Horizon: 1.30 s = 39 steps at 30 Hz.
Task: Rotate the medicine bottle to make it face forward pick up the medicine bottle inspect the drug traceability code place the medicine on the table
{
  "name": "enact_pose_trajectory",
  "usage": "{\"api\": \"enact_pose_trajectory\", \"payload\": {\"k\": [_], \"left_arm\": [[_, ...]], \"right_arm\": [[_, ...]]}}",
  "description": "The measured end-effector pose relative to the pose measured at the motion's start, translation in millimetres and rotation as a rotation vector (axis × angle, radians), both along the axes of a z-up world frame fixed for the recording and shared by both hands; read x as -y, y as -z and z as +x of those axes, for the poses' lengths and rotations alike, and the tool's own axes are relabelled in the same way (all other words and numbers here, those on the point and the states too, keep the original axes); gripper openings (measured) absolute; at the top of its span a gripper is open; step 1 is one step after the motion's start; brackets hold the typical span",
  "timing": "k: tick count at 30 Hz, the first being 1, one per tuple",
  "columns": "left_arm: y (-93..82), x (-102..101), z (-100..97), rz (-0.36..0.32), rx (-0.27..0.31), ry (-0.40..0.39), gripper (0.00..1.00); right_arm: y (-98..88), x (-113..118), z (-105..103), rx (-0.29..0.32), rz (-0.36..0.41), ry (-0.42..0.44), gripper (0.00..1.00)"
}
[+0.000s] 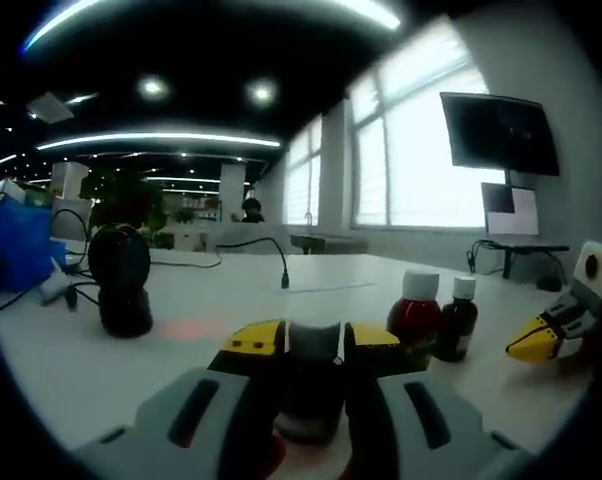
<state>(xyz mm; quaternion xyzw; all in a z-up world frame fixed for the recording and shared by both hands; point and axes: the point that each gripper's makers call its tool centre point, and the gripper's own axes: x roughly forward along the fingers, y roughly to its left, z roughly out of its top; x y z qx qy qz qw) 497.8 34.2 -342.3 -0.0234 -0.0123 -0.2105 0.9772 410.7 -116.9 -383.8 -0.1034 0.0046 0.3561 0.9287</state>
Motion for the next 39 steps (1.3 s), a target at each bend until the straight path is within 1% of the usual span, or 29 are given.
{"api": "enact_pose_trajectory", "payload": {"k": [5, 17, 21, 34, 36, 39], "left_arm": [[1.6, -4.2, 1.8, -0.002, -0.003, -0.024, 0.12], [1.5, -4.9, -2.1, 0.019, 0.009, -0.003, 0.12], [1.6, -5.3, -3.7, 0.009, 0.005, 0.023, 0.12], [2.0, -3.4, -6.6, 0.012, -0.004, 0.131, 0.12], [2.1, -7.2, -3.4, 0.006, -0.011, 0.157, 0.12], [2.3, -4.5, -3.4, 0.02, -0.012, 0.177, 0.12]], "right_arm": [[-0.3, -0.7, -1.0, 0.0, 0.0, 0.001, 0.0], [-0.2, -1.3, -2.0, 0.001, -0.002, 0.001, 0.0], [0.1, -0.4, -0.7, 0.001, -0.003, 0.001, 0.0], [-0.2, -1.0, -1.3, 0.002, -0.004, 0.0, 0.0], [-0.1, -1.1, -1.3, 0.001, -0.004, 0.001, 0.0], [0.1, -1.4, -1.3, 0.001, -0.005, 0.0, 0.0]]}}
